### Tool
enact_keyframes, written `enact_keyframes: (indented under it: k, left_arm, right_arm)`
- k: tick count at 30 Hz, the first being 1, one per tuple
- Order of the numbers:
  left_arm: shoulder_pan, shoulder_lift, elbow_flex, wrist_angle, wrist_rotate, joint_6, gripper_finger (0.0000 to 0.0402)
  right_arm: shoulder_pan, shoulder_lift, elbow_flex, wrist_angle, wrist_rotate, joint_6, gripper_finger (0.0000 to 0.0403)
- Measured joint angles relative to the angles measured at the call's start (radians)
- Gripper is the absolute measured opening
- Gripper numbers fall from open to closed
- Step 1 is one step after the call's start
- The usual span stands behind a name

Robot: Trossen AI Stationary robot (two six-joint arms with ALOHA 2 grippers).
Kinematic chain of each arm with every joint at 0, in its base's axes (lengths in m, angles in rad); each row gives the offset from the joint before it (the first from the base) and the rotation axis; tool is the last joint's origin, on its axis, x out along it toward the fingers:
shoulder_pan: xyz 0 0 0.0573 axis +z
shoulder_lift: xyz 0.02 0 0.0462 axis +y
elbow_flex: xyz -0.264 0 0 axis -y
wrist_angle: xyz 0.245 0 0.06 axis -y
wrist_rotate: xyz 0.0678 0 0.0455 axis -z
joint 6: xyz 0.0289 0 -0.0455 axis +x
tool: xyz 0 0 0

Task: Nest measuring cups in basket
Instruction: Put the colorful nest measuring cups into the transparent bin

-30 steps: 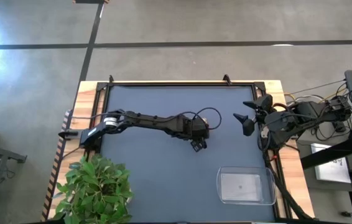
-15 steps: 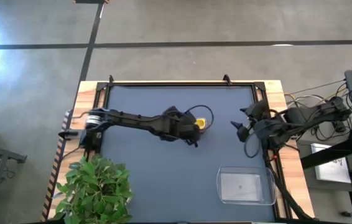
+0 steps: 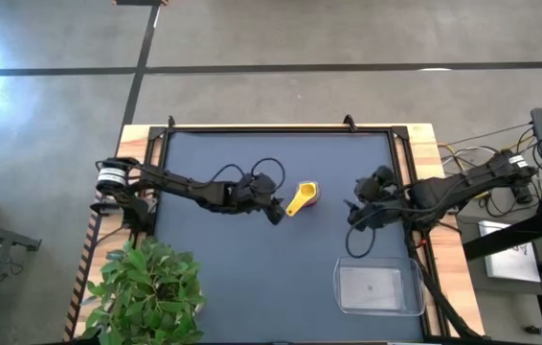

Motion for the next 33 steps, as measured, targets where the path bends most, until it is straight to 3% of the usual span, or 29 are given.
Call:
enact_keyframes:
  k: [6, 13, 17, 25, 33]
  left_arm:
    - [0.0, 0.024, -0.013, 0.002, 0.004, -0.013, 0.0152]
    - [-0.002, 0.042, -0.011, 0.011, 0.076, -0.022, 0.0148]
    - [-0.002, 0.083, 0.002, 0.019, 0.112, -0.037, 0.0148]
    - [-0.004, 0.185, 0.113, 0.022, 0.183, -0.031, 0.0148]
    - [-0.006, 0.389, 0.44, 0.026, 0.285, 0.141, 0.0148]
  right_arm:
    - [-0.036, 0.077, 0.0, 0.162, -0.224, -0.145, 0.0232]
    - [-0.104, 0.127, 0.0, 0.211, -0.356, -0.231, 0.0031]
    - [-0.141, 0.122, 0.0, 0.213, -0.365, -0.236, 0.0011]
    - [-0.161, 0.07, 0.0, 0.205, -0.366, -0.25, 0.0008]
    - [-0.161, 0.021, 0.0, 0.196, -0.354, -0.247, 0.0008]
